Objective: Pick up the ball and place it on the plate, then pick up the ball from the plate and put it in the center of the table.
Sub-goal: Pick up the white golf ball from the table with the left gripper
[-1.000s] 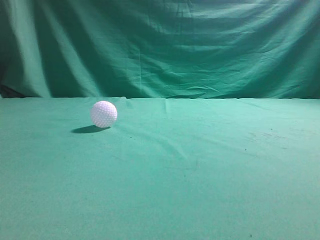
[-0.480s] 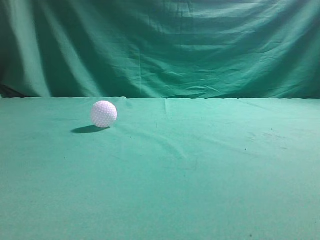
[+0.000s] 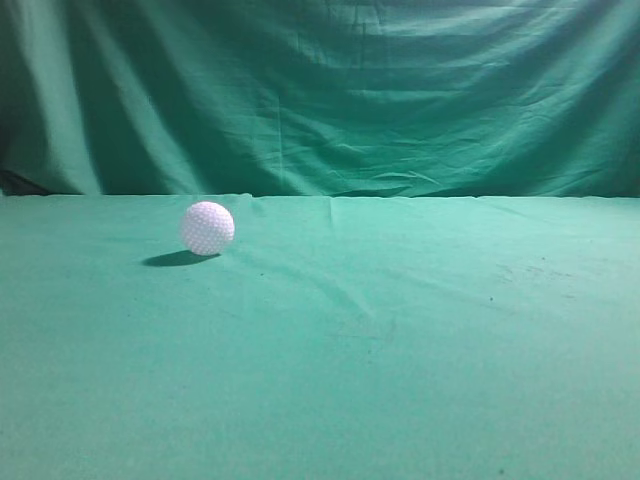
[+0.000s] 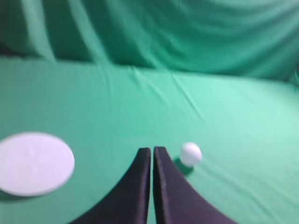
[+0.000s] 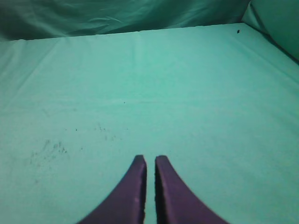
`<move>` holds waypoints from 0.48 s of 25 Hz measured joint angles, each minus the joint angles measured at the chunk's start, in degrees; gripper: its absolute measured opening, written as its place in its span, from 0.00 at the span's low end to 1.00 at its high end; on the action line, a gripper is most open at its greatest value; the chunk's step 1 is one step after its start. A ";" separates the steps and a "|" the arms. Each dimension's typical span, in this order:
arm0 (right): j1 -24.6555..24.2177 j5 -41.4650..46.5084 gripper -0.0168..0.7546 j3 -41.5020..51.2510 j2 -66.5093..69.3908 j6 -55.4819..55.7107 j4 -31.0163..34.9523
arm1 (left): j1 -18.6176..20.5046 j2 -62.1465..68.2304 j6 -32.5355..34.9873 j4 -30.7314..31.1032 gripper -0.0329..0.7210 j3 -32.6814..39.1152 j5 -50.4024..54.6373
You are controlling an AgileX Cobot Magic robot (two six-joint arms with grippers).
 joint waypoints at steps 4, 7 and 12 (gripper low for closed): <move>0.00 0.00 0.13 0.00 0.00 0.00 0.00 | 0.00 9.51 0.00 -0.80 0.04 -3.99 4.01; 0.00 0.00 0.13 0.00 0.00 0.00 0.00 | 0.00 14.05 -0.14 -1.31 0.04 -4.27 3.87; 0.00 0.00 0.13 0.00 0.00 0.00 0.00 | 0.00 19.87 2.85 -5.34 0.04 -5.15 2.87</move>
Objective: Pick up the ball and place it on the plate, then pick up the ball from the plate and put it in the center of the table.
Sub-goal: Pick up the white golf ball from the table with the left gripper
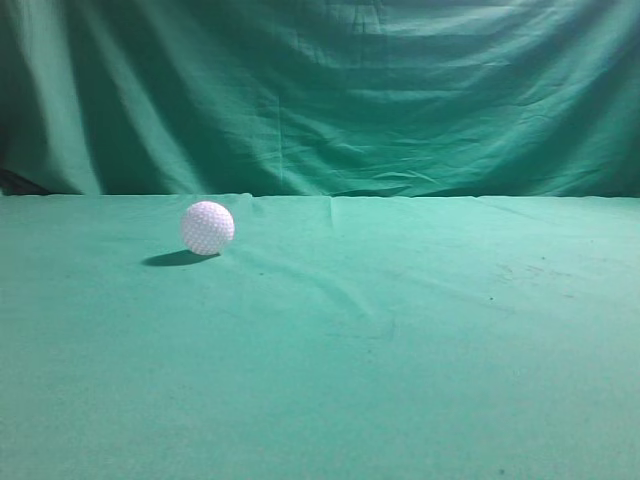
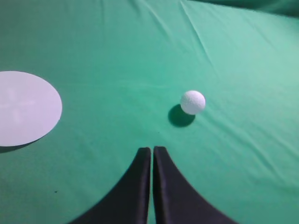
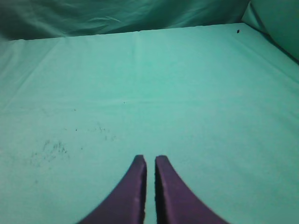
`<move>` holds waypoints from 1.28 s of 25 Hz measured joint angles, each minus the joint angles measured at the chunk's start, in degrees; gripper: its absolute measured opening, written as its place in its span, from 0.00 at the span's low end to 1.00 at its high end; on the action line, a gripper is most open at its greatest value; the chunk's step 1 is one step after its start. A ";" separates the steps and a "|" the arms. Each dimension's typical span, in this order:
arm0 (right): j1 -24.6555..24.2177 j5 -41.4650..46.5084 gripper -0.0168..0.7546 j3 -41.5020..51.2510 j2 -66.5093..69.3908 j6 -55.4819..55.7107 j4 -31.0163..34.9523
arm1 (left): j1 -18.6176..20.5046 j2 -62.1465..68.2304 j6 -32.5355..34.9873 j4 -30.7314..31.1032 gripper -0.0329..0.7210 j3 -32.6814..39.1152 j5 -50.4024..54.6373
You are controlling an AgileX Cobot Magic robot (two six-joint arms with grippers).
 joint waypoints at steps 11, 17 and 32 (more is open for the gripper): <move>0.00 0.00 0.13 0.00 0.00 0.00 0.00 | -1.31 30.23 29.70 -10.52 0.04 -18.75 17.85; 0.00 0.00 0.13 0.00 0.00 0.00 0.00 | -9.88 45.56 31.68 -9.76 0.04 -29.10 14.56; 0.00 0.00 0.13 0.00 0.00 0.00 0.00 | -14.95 69.54 28.70 -1.45 0.58 -46.90 13.56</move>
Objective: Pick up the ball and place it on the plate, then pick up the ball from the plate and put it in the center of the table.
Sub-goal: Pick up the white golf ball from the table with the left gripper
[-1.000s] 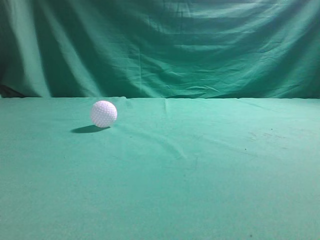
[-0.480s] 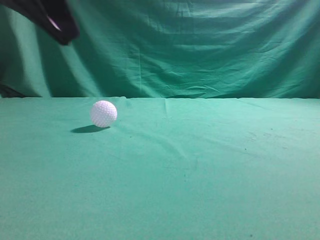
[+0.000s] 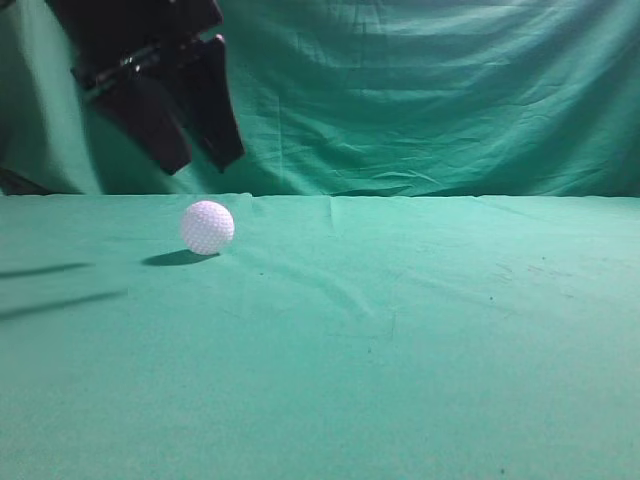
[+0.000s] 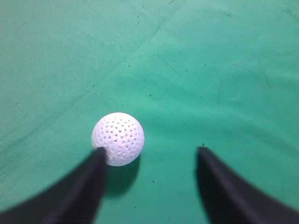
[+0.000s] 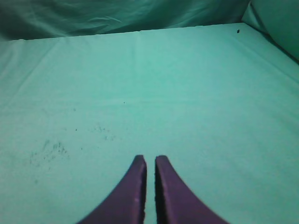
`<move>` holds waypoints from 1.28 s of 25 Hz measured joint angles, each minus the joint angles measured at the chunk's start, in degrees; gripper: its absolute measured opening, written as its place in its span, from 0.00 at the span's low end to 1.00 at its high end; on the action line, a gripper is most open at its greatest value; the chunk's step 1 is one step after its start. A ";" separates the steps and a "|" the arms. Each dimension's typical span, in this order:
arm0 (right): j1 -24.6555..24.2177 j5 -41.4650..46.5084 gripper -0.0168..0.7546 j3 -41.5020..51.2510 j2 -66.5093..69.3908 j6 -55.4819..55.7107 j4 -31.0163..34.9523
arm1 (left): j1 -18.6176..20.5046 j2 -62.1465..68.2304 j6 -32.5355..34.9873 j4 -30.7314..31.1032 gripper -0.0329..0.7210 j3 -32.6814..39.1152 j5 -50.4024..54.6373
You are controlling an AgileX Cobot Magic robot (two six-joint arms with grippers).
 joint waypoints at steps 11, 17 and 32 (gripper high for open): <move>0.00 0.00 0.13 0.00 0.00 0.00 0.00 | 0.00 5.94 -1.60 -0.23 0.82 -0.11 -4.86; 0.00 0.00 0.13 0.00 0.00 0.00 0.00 | 0.00 9.52 -1.69 -0.62 0.82 -1.00 -5.67; 0.00 0.00 0.13 0.00 0.00 0.00 0.00 | 0.00 11.45 -1.58 -2.04 0.45 -1.94 -7.50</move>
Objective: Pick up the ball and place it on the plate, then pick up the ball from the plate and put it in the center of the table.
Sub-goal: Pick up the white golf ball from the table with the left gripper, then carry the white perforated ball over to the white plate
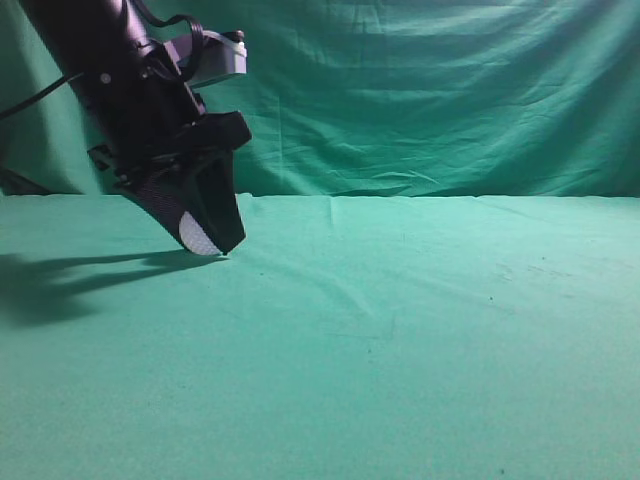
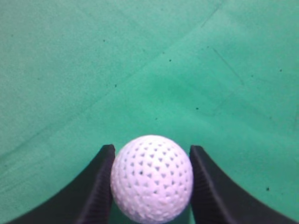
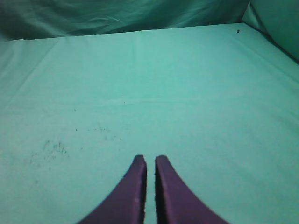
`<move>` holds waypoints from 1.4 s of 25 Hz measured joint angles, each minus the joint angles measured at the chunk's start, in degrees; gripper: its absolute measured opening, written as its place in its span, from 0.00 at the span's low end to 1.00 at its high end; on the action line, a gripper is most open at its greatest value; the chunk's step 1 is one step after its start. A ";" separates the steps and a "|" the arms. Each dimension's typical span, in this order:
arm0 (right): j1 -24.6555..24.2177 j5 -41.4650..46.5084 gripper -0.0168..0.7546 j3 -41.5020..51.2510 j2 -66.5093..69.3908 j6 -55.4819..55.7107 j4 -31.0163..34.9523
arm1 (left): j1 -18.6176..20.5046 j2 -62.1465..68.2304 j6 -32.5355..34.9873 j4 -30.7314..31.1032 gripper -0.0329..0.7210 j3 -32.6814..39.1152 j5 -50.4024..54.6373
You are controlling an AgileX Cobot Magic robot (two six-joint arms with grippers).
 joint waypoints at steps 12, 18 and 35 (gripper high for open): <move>0.00 0.00 0.13 0.00 0.00 0.00 0.00 | 0.00 -7.77 -0.84 0.35 0.45 0.11 4.30; 0.00 0.00 0.13 0.00 0.00 0.00 -0.13 | 0.23 -17.74 -5.90 1.02 0.45 0.11 11.42; 0.00 -6.40 0.13 -12.22 8.87 2.96 2.79 | 23.90 -35.48 -21.90 17.71 0.45 0.25 28.74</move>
